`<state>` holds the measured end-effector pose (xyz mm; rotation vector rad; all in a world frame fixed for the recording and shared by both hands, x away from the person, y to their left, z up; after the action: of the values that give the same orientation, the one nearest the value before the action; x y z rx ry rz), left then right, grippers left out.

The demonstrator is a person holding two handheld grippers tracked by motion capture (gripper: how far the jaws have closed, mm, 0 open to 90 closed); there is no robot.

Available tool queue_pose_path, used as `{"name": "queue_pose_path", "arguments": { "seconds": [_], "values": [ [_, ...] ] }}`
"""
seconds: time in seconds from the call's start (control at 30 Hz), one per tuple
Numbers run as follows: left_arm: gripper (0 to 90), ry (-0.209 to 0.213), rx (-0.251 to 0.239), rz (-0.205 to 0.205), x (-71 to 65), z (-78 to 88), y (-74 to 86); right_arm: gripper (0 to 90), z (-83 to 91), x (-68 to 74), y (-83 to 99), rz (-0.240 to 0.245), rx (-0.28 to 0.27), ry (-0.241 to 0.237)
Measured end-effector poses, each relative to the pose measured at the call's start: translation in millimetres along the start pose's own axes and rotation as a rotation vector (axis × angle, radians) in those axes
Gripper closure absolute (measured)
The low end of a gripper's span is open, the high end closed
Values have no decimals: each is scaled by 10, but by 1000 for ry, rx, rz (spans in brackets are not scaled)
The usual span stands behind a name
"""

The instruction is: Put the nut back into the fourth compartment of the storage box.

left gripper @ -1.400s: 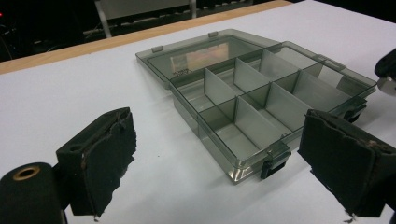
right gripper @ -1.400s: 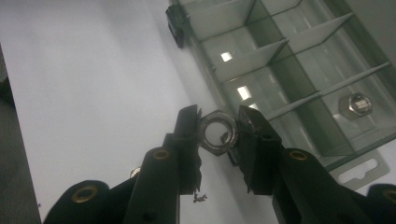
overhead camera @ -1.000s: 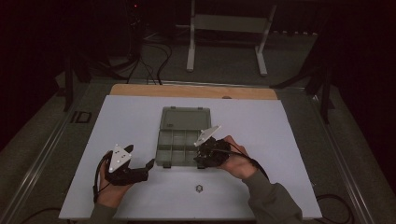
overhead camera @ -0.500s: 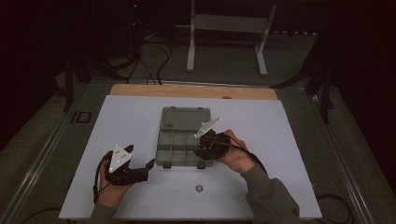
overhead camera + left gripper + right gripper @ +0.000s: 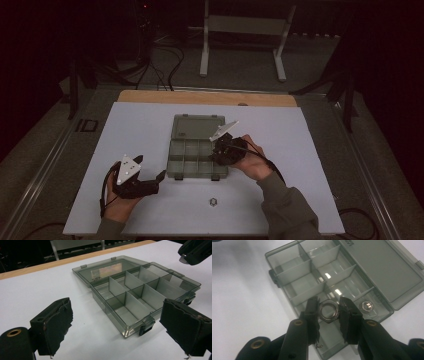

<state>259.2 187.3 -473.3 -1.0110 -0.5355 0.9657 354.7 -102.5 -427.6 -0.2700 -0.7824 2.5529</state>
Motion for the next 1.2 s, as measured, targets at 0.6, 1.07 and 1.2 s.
{"name": "queue_pose_path", "arguments": {
  "seconds": [0.6, 1.07, 1.2],
  "values": [
    [106, 1, 3, -1, -2, -6, 2, 701, -86, -160, 26, -54, 25, 25],
    [105, 0, 0, 0, 1, -2, 0, 701, -125, -240, 31, -96, 25, 37],
    [106, 2, 1, 0, 0, -3, 0, 701, -142, -260, 34, -105, 29, 38]
  ]
}}
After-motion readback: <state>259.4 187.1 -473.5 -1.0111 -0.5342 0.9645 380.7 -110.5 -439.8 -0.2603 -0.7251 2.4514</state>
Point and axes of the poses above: each handheld gripper's, and its own axes: z roughly backward along the jaws, y roughly out of its underside, x roughly to its left, the point moved 1 cm from there along -z, roughly forward along the jaws, and after that the axes turned 4 degrees about z, right-handed, at the moved point
